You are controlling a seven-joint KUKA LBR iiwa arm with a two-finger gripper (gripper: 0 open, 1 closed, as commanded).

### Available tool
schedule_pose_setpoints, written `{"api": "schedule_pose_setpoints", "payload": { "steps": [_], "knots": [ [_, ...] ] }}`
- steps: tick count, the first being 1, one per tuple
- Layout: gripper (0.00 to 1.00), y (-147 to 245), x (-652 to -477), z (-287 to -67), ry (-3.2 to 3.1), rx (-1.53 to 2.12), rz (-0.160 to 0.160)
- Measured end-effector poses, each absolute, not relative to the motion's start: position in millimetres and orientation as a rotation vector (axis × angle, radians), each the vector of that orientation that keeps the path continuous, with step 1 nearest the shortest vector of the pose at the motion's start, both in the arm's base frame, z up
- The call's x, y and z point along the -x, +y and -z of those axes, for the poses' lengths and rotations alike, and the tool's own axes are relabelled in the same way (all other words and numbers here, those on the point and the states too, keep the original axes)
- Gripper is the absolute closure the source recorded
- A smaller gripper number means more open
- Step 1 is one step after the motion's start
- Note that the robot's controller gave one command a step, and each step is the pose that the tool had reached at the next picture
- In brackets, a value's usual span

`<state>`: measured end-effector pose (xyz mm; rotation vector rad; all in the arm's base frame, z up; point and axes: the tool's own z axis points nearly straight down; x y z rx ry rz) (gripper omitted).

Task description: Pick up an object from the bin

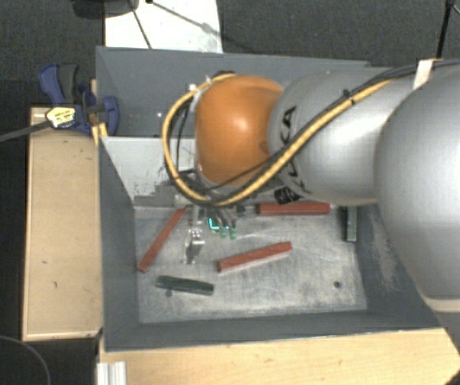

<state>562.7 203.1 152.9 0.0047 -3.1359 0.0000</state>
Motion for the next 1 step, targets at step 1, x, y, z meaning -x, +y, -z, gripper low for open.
{"api": "schedule_pose_setpoints", "payload": {
  "steps": [1],
  "knots": [
    [0.00, 202.2, -565.0, -157.3, -3.144, 0.004, 0.002]
  ]
}}
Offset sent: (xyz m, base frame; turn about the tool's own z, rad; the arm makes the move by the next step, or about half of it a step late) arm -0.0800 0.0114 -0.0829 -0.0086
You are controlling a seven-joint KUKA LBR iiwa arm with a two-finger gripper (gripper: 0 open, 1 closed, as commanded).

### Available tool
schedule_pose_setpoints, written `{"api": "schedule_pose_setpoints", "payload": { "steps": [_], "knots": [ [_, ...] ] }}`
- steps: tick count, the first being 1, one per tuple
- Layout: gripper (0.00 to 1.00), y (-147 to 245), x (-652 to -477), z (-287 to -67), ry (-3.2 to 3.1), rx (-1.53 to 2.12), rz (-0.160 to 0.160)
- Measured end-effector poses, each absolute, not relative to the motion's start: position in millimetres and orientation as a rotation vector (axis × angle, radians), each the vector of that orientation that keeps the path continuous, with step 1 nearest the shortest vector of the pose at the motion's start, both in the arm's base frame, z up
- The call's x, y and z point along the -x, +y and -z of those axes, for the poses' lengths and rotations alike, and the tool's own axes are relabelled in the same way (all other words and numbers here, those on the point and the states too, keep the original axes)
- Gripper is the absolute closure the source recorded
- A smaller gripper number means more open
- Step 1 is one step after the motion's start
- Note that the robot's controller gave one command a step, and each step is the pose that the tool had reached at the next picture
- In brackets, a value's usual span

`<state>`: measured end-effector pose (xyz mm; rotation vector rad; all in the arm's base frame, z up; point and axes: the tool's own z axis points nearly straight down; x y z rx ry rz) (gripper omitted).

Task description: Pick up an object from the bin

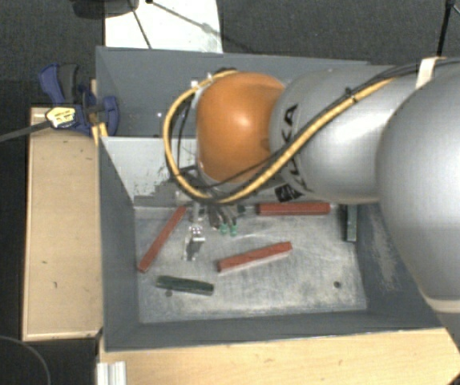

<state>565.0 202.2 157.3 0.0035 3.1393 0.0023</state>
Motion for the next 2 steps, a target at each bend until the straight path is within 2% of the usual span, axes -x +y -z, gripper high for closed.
{"api": "schedule_pose_setpoints", "payload": {
  "steps": [1, 2],
  "knots": [
    [0.00, 212.9, -493.4, -81.6, 3.137, 0.016, -0.004],
    [0.00, 213.6, -490.6, -78.6, 3.135, 0.011, -0.004]
  ]
}}
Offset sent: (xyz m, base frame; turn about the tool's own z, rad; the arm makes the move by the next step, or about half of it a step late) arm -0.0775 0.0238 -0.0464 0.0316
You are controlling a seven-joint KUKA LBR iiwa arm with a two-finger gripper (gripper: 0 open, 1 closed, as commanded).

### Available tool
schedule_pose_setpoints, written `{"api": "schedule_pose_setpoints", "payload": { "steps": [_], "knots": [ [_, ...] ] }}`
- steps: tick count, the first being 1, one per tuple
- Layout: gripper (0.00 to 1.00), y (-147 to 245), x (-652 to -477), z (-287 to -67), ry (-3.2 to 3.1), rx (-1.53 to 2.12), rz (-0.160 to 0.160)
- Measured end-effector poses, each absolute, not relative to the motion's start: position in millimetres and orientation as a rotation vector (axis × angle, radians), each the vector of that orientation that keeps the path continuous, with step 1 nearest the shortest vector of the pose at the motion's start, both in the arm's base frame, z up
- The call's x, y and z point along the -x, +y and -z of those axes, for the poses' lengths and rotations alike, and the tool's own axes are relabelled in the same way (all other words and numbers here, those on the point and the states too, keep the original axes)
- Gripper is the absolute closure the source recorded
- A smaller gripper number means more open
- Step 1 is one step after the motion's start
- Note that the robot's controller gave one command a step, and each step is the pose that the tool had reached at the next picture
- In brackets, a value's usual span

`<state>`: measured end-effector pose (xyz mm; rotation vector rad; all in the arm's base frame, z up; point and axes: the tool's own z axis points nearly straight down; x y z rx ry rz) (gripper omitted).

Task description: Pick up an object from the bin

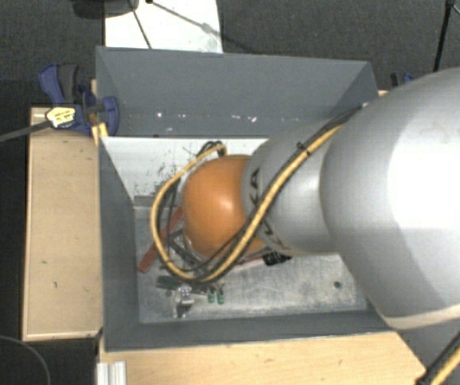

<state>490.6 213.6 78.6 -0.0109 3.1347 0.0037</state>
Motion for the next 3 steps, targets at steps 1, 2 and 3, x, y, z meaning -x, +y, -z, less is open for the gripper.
{"api": "schedule_pose_setpoints", "payload": {
  "steps": [1, 2, 3],
  "knots": [
    [0.00, 189, -479.3, -93, 3.142, -0.080, 0.000],
    [0.00, 209, -489.4, -82, 3.139, -0.005, -0.002],
    [1.00, 204, -479.9, -72, 3.129, -0.238, -0.007]
  ]
}}
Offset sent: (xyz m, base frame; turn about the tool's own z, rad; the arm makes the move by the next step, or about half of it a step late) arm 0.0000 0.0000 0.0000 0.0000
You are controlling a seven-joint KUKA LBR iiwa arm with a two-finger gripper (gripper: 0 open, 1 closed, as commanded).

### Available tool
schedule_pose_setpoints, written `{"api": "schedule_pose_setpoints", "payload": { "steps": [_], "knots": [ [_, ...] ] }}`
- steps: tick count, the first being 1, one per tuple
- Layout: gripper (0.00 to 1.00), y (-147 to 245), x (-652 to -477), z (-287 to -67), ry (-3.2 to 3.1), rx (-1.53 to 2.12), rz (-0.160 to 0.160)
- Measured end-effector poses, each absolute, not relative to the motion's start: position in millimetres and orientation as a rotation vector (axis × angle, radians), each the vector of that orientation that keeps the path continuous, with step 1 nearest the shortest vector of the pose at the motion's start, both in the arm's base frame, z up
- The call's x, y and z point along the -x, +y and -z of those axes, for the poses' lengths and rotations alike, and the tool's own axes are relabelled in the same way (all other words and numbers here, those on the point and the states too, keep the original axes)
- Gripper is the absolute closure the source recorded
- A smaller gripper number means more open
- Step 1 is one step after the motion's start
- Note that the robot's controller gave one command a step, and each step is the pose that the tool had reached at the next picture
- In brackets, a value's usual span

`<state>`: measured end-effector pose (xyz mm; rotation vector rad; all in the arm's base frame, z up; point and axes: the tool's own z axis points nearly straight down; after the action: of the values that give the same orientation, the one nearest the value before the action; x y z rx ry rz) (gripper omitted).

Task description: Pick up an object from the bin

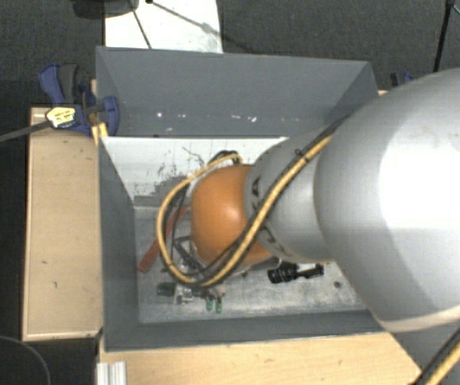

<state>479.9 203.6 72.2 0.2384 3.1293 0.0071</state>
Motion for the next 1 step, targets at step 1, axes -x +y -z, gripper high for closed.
{"api": "schedule_pose_setpoints", "payload": {
  "steps": [1],
  "knots": [
    [1.00, 203.6, -479.9, -72.2, 3.129, -0.240, -0.007]
  ]
}}
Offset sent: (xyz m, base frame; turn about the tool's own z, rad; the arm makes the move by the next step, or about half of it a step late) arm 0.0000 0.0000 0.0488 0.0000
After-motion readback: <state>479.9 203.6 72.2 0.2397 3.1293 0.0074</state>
